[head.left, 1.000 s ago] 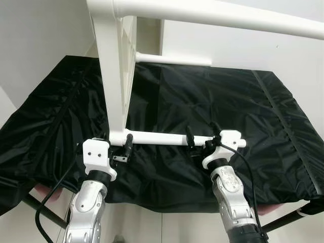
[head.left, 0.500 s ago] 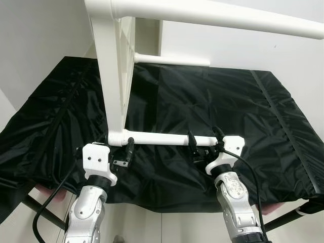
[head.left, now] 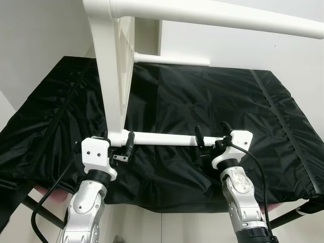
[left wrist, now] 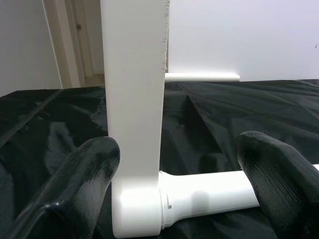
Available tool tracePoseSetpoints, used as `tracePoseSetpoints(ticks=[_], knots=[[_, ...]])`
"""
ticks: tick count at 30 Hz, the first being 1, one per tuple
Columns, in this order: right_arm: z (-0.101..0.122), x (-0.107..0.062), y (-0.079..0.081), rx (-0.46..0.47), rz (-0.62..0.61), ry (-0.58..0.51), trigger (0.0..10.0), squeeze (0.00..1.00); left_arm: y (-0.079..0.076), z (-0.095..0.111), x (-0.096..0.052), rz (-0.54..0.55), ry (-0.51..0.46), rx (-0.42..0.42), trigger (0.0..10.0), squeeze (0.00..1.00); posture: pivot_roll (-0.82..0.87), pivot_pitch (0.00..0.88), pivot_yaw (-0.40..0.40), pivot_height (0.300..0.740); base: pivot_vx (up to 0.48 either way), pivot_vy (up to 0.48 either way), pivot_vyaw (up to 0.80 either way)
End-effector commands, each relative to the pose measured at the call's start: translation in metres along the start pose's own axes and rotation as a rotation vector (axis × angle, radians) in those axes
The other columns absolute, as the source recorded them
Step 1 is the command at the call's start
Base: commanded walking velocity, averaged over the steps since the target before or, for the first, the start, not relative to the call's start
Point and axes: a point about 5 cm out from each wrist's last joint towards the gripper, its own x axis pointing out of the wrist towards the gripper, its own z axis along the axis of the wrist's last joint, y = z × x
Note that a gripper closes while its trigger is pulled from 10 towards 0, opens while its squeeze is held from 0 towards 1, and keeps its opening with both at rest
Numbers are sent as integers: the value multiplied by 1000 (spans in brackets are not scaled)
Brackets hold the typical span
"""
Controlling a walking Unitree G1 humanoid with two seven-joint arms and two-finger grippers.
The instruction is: Building children table
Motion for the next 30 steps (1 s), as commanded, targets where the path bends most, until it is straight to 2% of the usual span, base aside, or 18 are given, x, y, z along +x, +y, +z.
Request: tracePoseSetpoints(ticks=[1, 15, 20, 30], knots=[[0, 3, -2, 0, -6, 7, 10000, 0, -2, 2, 3, -9, -3, -21, 10000, 0, -35, 26, -14, 740, 0, 0, 0], [0, 4, -5, 8, -1, 6, 10000, 0, -4, 1, 4, -24, -1, -10, 10000, 0, -36, 15, -21, 740, 0, 0, 0], [-14, -1, 1, 50, 13, 39, 10000, 0, 2, -12, -2, 14, 29, 17, 10000, 0, -31, 15, -24, 740, 0, 0, 0], [-10, 3, 4, 55, 23, 24, 10000, 0, -1, -6, 4, 20, 5, 5, 10000, 0, -25, 22, -28, 740, 0, 0, 0]])
